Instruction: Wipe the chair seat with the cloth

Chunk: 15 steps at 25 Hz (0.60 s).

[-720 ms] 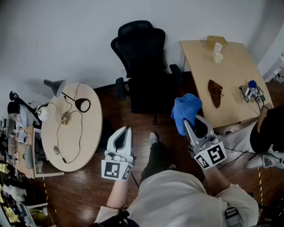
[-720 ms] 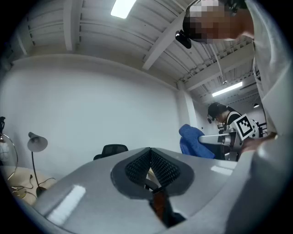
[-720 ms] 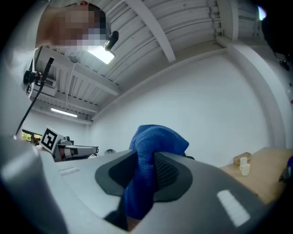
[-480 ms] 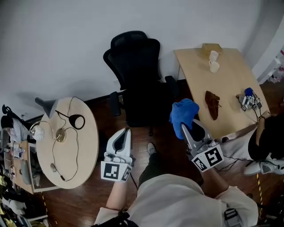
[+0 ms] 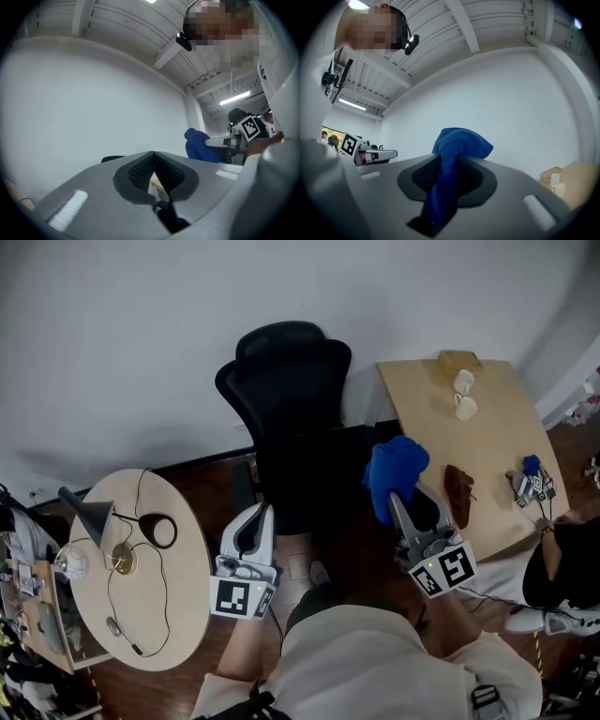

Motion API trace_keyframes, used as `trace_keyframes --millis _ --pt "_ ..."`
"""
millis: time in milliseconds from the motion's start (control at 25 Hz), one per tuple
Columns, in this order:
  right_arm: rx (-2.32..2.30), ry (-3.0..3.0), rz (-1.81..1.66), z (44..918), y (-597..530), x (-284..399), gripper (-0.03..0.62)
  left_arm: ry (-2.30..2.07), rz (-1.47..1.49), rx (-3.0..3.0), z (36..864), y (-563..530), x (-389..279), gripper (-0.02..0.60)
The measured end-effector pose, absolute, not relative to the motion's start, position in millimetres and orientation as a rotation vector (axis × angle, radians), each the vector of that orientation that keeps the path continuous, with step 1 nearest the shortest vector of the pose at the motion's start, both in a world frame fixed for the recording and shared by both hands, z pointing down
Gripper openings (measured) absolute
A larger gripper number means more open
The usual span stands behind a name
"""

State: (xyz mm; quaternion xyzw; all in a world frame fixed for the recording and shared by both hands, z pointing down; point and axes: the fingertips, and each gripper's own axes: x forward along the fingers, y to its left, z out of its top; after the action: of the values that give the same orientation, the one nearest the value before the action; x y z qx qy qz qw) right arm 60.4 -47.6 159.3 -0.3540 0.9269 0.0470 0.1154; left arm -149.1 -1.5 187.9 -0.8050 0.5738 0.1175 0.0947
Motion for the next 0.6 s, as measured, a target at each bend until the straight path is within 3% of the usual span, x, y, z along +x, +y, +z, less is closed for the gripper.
trace_keyframes --millis 320,600 --pt "-1.092 2.842 -0.069 245 -196 13 0.098 1.767 0.294 -2.441 265 -138 -186 0.031" --pt "-1.082 2.978 -0.426 450 -350 -26 0.098 1.898 0.184 -2.463 421 -247 -207 0.031"
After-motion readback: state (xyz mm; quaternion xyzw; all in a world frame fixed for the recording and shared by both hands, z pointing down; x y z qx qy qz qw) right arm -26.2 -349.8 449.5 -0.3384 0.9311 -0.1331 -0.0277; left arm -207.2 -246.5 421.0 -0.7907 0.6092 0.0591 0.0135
